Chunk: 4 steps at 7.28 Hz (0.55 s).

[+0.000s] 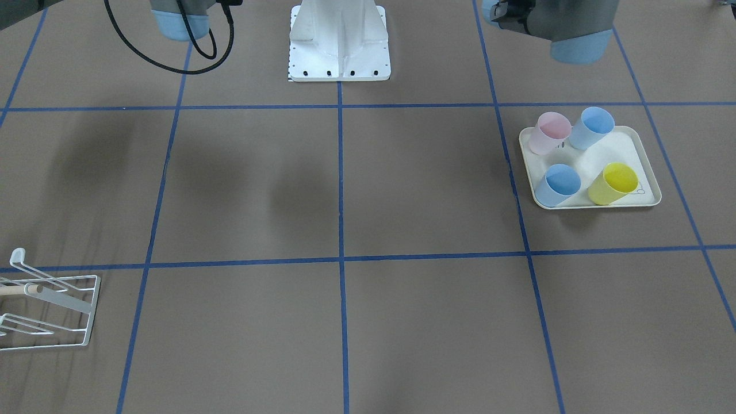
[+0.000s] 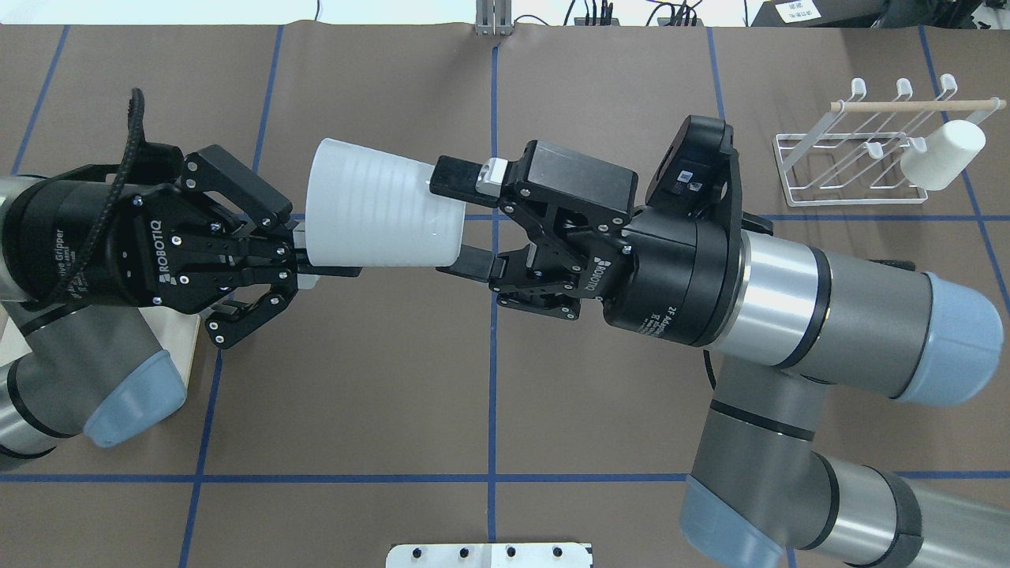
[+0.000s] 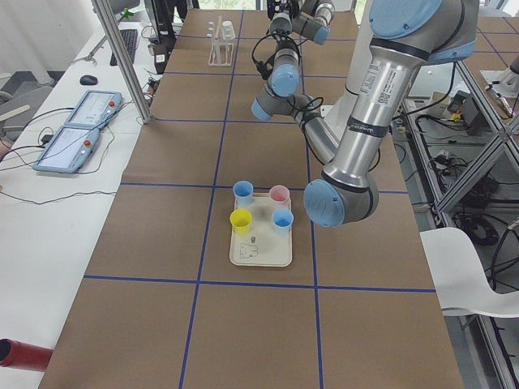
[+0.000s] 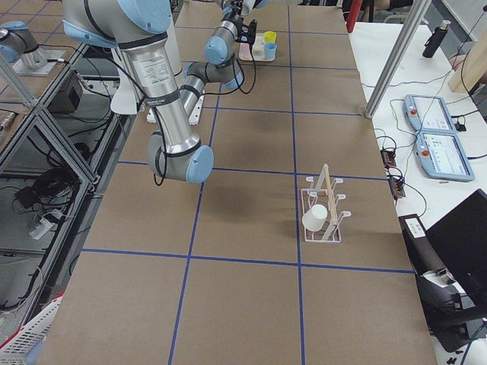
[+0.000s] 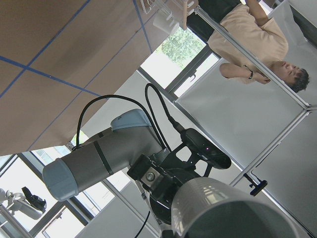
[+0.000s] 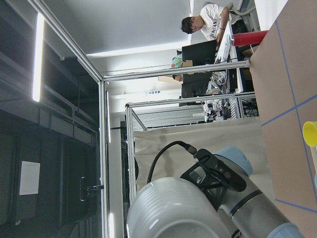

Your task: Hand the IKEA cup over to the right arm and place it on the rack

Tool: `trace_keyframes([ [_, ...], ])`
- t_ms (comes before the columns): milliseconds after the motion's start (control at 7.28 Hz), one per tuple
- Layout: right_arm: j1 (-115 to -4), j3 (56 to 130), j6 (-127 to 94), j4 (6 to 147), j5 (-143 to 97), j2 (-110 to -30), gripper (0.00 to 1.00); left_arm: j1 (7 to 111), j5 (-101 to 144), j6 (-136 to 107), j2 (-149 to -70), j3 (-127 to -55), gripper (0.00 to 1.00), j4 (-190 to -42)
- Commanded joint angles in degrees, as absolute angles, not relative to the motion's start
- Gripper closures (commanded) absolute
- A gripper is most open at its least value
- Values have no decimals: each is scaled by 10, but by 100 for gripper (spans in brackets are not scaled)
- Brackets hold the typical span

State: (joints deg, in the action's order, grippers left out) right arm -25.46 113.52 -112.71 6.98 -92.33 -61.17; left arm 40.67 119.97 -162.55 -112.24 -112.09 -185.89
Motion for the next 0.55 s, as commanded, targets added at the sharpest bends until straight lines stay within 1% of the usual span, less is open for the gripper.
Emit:
trace_keyframes([
  [0,-254,1133,-1128,69,-918,-612,4,404,1200,-1625,-1122,-1121,100,-1859],
  [137,-254,1133,-1128,69,-918,-612,12,403,1200,-1625,-1122,-1121,100,-1859],
  [412,-254,1134,-1125,69,-917,-611,24,401,1200,-1625,-1122,-1121,100,-1859],
])
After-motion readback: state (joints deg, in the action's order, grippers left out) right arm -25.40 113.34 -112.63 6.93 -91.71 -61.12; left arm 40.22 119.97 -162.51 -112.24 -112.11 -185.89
